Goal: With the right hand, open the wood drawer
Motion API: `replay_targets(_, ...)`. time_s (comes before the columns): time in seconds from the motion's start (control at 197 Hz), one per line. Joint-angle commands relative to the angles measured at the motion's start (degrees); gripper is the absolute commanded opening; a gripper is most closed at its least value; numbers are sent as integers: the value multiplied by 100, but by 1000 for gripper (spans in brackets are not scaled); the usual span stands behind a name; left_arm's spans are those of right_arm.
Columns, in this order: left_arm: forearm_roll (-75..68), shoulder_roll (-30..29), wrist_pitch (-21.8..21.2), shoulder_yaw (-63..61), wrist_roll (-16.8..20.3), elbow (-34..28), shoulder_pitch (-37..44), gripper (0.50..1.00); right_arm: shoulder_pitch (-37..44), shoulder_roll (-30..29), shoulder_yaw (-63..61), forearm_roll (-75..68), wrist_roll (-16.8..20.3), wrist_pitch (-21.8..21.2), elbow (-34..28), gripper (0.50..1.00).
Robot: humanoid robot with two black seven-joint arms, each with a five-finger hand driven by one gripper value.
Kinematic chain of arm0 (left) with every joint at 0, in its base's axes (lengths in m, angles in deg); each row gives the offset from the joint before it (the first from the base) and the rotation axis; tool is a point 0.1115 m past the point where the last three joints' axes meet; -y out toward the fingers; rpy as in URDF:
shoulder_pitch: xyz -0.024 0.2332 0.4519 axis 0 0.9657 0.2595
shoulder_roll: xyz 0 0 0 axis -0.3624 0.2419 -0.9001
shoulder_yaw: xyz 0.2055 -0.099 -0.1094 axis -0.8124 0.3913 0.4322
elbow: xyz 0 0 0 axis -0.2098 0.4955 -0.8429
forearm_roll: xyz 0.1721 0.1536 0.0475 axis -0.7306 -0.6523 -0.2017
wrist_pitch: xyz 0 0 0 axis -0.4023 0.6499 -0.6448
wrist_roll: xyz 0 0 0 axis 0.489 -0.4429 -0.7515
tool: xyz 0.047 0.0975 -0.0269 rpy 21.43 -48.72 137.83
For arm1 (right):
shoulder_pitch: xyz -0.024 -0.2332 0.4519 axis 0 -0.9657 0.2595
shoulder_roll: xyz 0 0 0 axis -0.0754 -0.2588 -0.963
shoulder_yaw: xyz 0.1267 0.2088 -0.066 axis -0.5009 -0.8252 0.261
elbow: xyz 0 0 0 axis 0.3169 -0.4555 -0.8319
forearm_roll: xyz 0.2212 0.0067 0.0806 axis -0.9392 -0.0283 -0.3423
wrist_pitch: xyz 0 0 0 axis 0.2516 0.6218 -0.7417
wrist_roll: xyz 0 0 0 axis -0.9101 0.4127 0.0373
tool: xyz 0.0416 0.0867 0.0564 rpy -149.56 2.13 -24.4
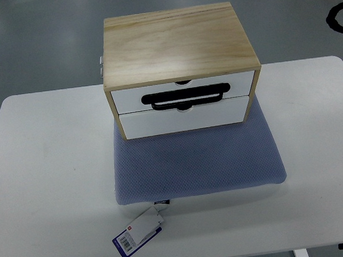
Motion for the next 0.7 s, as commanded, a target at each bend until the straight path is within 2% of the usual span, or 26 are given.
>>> replay_targets(0.0,-7,0,0,1,2,7,-2,1000,664,269,854,949,316,-318,-591,946)
replay_targets(0.081,-16,0,9,1,2,7,-10,1000,1253,357,1416,1353,641,-520,-1021,946)
replay_targets(0.168,-16,0,9,1,2,7,-10,1000,1798,348,1829,1221,940,-959,-1425,946)
replay_targets(0.234,-16,0,9,1,2,7,-10,1000,2123,287,2163,1133,1247,-1100,-1759,946)
replay_targets(0.463,-7,0,9,1,2,-2,-10,1000,3353,-118,3596,914,2249,-1030,-3148,942)
replay_targets(0.514,-7,0,9,1,2,-2,-10,1000,3354,-118,3596,914,2250,-1030,-3148,942)
replay_targets(0.519,-7,0,9,1,2,-2,-10,1000,3563,-205,3822,835,2468,-978,-3470,944)
replay_targets(0.539,-7,0,9,1,2,-2,-10,1000,3652,-258,3903,799,2548,-969,-3596,944)
replay_targets(0.697,-7,0,9,1,2,-2,-10,1000,3978,-575,4378,738,2812,-969,-4097,942)
